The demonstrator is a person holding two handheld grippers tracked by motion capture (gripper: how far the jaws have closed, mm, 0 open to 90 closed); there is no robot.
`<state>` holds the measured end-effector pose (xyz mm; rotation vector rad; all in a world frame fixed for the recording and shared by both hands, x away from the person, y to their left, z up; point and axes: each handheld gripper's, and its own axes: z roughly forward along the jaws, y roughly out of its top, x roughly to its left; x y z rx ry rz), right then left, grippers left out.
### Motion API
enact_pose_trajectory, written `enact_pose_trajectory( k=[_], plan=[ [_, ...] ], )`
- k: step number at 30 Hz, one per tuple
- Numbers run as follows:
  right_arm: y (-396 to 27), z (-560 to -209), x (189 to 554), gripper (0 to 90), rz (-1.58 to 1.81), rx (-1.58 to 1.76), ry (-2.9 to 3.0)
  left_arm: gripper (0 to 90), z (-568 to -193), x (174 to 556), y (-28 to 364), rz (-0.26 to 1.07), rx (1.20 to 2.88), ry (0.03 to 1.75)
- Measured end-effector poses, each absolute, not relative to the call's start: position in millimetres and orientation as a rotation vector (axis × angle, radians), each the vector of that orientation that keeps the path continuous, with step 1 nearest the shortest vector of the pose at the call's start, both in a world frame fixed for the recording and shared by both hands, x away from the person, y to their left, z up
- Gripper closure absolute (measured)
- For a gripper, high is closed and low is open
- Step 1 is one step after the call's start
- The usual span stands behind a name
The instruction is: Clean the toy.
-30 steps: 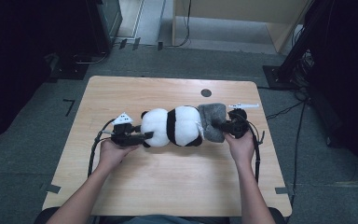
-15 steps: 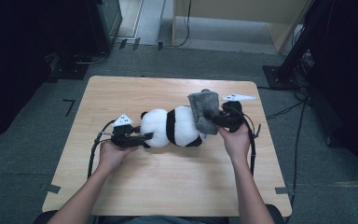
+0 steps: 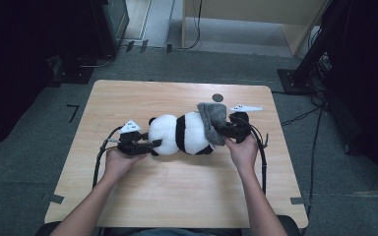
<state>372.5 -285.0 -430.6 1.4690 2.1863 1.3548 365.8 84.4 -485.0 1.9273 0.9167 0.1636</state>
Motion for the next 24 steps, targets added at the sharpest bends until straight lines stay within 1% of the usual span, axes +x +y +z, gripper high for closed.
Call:
enact_pose_trajectory(
  k=[6, 10, 14, 17, 21, 24],
  plan=[
    [-288, -439, 373, 76.4, 1.335, 1.472, 2.184, 45.1, -485, 367, 84, 0.160, 1.923, 0.922],
    [-289, -445, 371, 76.2, 1.385, 1.463, 2.186, 45.1, -485, 368, 85, 0.169, 1.933, 0.922],
    [-289, -447, 371, 74.4, 1.404, 1.482, 2.185, 45.1, -485, 369, 85, 0.166, 1.929, 0.928],
    [-286, -450, 368, 74.0, 1.378, 1.484, 2.142, 45.2, -485, 369, 85, 0.161, 1.923, 0.932],
    [-283, -455, 364, 75.9, 1.253, 1.474, 2.158, 45.2, -484, 370, 85, 0.157, 1.924, 0.936],
    [-282, -466, 365, 76.4, 1.196, 1.527, 2.196, 45.3, -484, 370, 85, 0.155, 1.925, 0.937]
  ],
)
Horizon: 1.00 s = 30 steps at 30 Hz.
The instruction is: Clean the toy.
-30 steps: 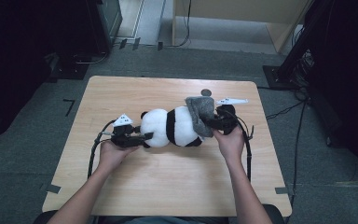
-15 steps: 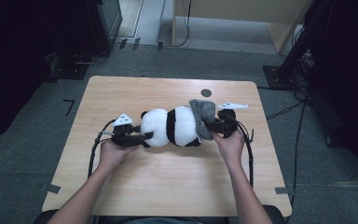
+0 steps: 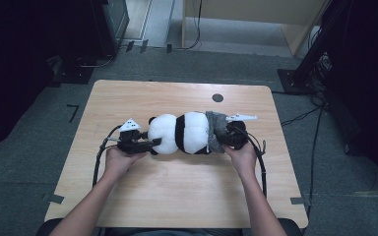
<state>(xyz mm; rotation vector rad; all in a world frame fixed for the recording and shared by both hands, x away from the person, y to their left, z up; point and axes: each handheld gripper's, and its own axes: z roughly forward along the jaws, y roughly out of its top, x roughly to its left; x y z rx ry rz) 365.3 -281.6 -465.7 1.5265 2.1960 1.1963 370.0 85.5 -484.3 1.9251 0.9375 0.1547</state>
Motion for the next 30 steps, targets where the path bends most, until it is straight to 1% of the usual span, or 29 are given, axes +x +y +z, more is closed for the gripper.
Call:
enact_pose_trajectory(
  k=[9, 12, 14, 18, 23, 26, 30],
  plan=[
    [-284, -480, 368, 75.7, 1.131, 1.578, 2.236, 45.3, -484, 372, 85, 0.156, 1.921, 0.927],
    [-289, -478, 368, 75.6, 1.086, 1.579, 2.235, 45.3, -483, 373, 85, 0.151, 1.921, 0.929],
    [-295, -474, 367, 75.7, 1.113, 1.604, 2.208, 45.3, -483, 373, 85, 0.150, 1.922, 0.930],
    [-304, -457, 360, 75.8, 1.161, 1.598, 2.145, 45.3, -483, 372, 85, 0.150, 1.922, 0.932],
    [-307, -424, 350, 76.0, 1.285, 1.511, 2.083, 45.0, -484, 372, 85, 0.160, 1.921, 0.924],
    [-298, -406, 345, 76.1, 1.323, 1.447, 2.085, 44.9, -484, 372, 85, 0.159, 1.920, 0.925],
    [-285, -393, 343, 76.1, 1.326, 1.379, 2.112, 44.5, -484, 372, 85, 0.159, 1.915, 0.926]
  ],
)
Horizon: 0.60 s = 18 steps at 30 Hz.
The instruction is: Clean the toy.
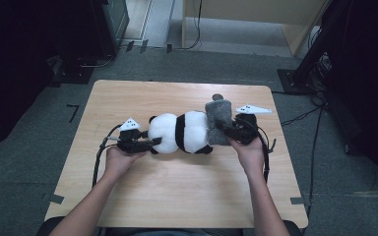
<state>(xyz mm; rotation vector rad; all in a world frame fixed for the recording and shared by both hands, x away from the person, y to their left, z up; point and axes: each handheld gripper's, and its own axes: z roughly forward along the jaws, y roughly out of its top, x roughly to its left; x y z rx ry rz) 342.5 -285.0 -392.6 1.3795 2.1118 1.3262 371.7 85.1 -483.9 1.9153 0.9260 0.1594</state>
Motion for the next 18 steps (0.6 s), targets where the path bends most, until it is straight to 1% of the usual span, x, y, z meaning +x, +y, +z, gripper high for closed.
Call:
enact_pose_trajectory(
  k=[4, 7, 11, 14, 18],
  plan=[
    [-273, -378, 339, 76.1, 1.343, 1.316, 2.128, 44.3, -485, 371, 86, 0.169, 1.914, 0.917],
    [-264, -367, 337, 76.1, 1.417, 1.273, 2.132, 44.0, -485, 371, 86, 0.164, 1.906, 0.918],
    [-249, -361, 332, 76.0, 1.468, 1.217, 2.174, 42.9, -485, 372, 87, 0.164, 1.907, 0.914],
    [-241, -367, 336, 76.0, 1.435, 1.205, 2.210, 41.9, -485, 372, 87, 0.161, 1.902, 0.913],
    [-240, -389, 349, 76.2, 1.384, 1.252, 2.252, 40.3, -486, 372, 87, 0.160, 1.896, 0.909]
  ],
)
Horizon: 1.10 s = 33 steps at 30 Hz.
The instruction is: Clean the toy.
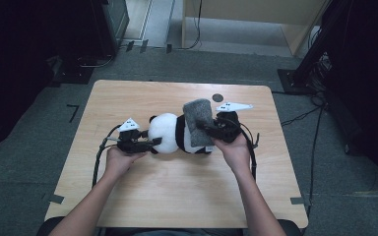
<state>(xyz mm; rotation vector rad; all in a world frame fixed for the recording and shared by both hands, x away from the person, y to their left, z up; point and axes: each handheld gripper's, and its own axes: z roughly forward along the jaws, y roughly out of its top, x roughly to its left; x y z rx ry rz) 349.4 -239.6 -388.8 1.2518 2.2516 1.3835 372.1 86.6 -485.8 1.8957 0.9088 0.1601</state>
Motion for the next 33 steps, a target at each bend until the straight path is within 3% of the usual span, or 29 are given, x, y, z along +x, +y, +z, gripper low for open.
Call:
enact_pose_trajectory(
  k=[8, 25, 33],
  plan=[
    [-240, -407, 363, 77.8, 1.287, 1.270, 2.243, 28.2, -485, 374, 87, 0.163, 1.858, 0.883],
    [-249, -417, 381, 78.4, 1.305, 1.308, 2.228, 26.6, -495, 367, 85, 0.104, 1.923, 0.867],
    [-249, -420, 382, 78.4, 1.311, 1.307, 2.228, 20.1, -504, 368, 77, 0.181, 1.915, 0.806]
  ],
)
